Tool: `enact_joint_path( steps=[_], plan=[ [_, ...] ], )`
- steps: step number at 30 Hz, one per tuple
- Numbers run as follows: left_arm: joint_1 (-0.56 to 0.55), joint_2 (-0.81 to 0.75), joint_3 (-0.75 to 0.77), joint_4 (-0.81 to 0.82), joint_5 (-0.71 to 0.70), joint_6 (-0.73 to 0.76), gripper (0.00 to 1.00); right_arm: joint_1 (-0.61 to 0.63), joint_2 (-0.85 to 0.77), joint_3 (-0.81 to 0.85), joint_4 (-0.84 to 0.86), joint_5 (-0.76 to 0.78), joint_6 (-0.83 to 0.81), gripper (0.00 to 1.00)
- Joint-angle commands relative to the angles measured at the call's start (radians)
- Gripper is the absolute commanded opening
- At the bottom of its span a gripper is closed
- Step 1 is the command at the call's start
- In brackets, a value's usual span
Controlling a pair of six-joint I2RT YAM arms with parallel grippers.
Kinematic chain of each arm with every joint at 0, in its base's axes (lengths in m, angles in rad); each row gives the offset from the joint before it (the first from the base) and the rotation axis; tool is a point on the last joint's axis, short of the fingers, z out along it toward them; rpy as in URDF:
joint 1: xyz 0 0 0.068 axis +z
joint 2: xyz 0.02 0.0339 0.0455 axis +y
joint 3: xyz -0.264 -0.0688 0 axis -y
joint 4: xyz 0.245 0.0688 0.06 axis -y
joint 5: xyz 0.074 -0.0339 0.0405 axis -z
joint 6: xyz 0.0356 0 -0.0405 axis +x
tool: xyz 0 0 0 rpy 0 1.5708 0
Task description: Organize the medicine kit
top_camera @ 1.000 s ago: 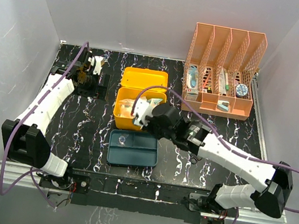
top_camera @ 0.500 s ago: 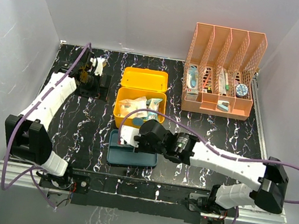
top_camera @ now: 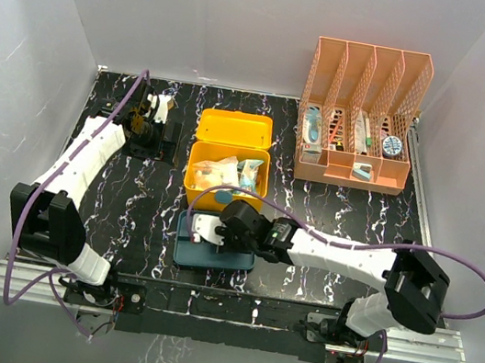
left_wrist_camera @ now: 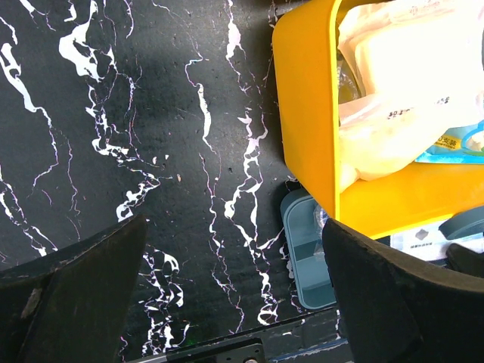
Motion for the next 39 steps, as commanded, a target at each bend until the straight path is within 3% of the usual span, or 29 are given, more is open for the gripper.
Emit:
enact_joint_path(
  steps=[1,28,39],
  plan=[
    [0.007,-0.027,0.026,-0.023,0.016,0.008,0.99,-0.045,0.001,-0.014,0.106,-0.029,-0.035,0.00],
    [0.007,-0.021,0.035,-0.033,0.016,0.011,0.99,-0.151,0.146,-0.030,0.144,-0.099,-0.122,0.00],
    [0.007,-0.023,0.043,-0.043,0.024,0.012,0.99,-0.191,0.105,-0.014,0.162,-0.125,-0.118,0.02]
  ],
)
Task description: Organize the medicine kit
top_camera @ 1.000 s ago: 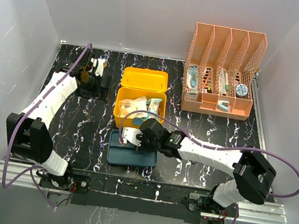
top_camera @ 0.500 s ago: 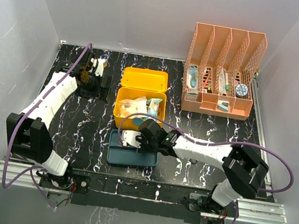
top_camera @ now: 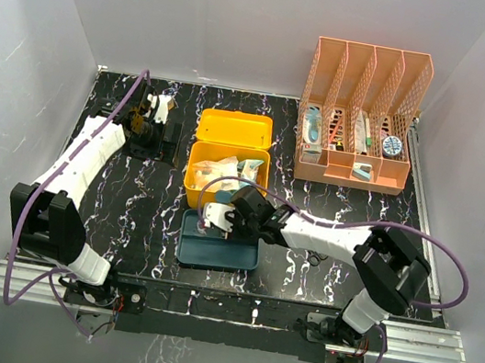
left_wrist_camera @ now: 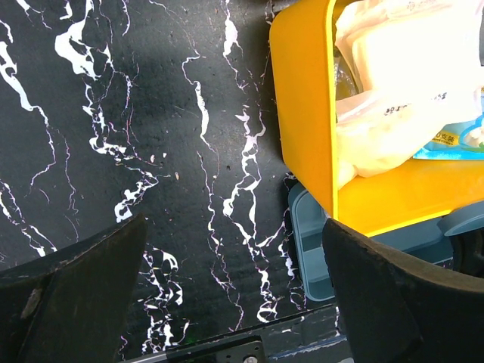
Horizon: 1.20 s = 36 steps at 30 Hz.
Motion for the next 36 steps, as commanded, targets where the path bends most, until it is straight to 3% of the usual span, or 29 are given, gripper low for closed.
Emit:
enact_joint_path(
  steps=[1,11,18,23,26,29,36],
  plan=[
    [0.008,-0.023,0.042,-0.037,0.018,0.008,0.99,-0.004,-0.059,0.022,0.038,-0.021,0.001,0.06],
    [0.008,-0.024,0.044,-0.041,0.016,0.014,0.99,-0.004,-0.173,-0.001,0.012,-0.013,0.020,0.30],
    [0.007,-0.027,0.040,-0.043,0.016,0.015,0.99,-0.001,-0.272,0.008,0.011,0.044,0.137,0.33],
    [0.007,-0.027,0.033,-0.042,0.015,0.019,0.99,-0.004,-0.390,0.041,0.027,0.271,0.331,0.25],
    [0.007,-0.021,0.035,-0.038,0.020,0.017,0.99,-0.014,-0.407,0.094,-0.043,0.315,0.438,0.18],
    [0.007,-0.016,0.040,-0.038,0.028,0.012,0.99,-0.021,-0.381,0.128,-0.113,0.309,0.506,0.01],
    [0.007,-0.033,0.042,-0.050,0.024,0.014,0.99,-0.107,-0.395,0.114,-0.150,0.369,0.645,0.00]
  ],
)
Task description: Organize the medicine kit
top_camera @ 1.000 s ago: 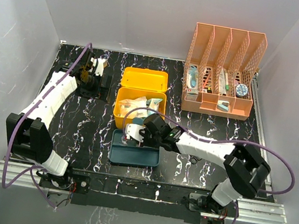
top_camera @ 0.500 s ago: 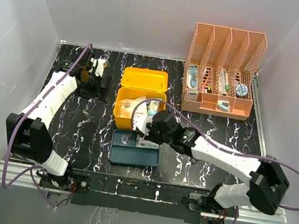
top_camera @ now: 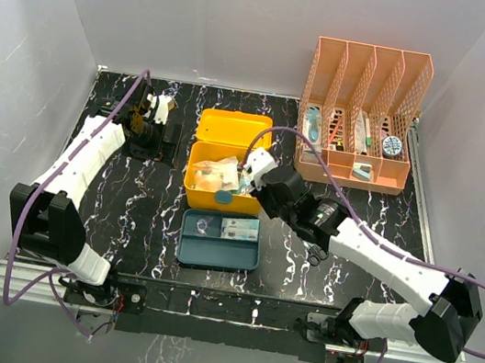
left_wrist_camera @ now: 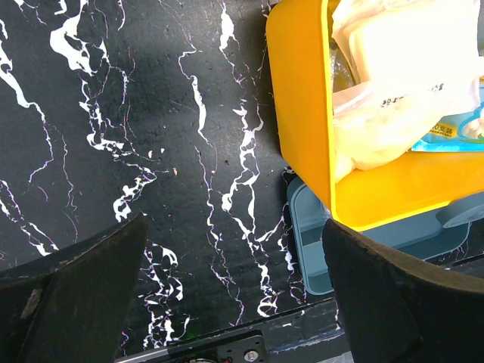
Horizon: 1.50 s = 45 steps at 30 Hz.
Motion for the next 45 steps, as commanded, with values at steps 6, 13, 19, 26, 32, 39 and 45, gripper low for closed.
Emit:
enact_joint_path(
  steps=[6,13,19,26,32,39,45],
  plan=[
    [0.007,-0.048,0.015,-0.030,0.020,0.009,0.99,-0.252,-0.022,0.098,-0.197,0.189,0.319,0.00],
    [0.007,-0.049,0.009,-0.023,0.031,0.017,0.99,-0.395,0.000,0.020,-0.286,0.035,0.210,0.11],
    [0.006,-0.050,0.000,-0.022,0.048,0.029,0.99,-0.411,0.028,0.005,-0.296,-0.080,0.113,0.21],
    [0.006,-0.045,-0.002,-0.012,0.069,0.039,0.99,-0.418,0.154,0.097,-0.420,-0.098,-0.014,0.28],
    [0.008,-0.048,-0.013,0.000,0.086,0.051,0.99,-0.430,0.200,0.047,-0.407,-0.173,-0.048,0.32],
    [0.008,-0.043,-0.024,0.009,0.096,0.058,0.99,-0.430,0.240,0.024,-0.386,-0.241,-0.051,0.32],
    [0.009,-0.041,-0.023,0.007,0.096,0.061,0.99,-0.430,0.307,0.021,-0.364,-0.270,-0.056,0.32]
  ],
)
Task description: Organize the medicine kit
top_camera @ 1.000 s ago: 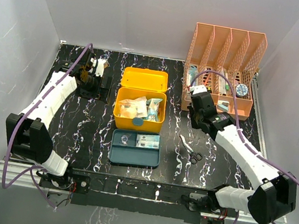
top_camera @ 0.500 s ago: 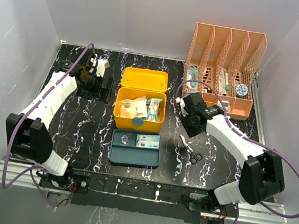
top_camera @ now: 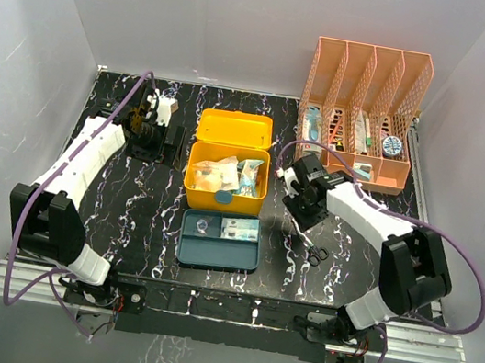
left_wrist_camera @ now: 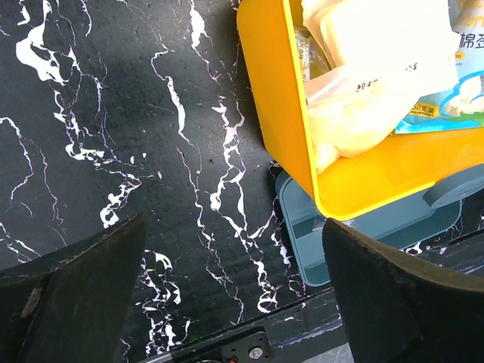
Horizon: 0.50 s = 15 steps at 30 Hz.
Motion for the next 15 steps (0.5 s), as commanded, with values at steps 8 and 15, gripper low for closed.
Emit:
enact_joint_path(
  steps=[8,15],
  plan=[
    [0.015,-0.032,-0.012,-0.004,0.022,0.019,0.99,0.000,0.117,0.011,0.097,-0.024,-0.013,0.32],
    [0.016,-0.024,-0.007,-0.008,0.022,0.027,0.99,-0.001,0.174,-0.038,0.162,-0.031,-0.017,0.30]
  ],
)
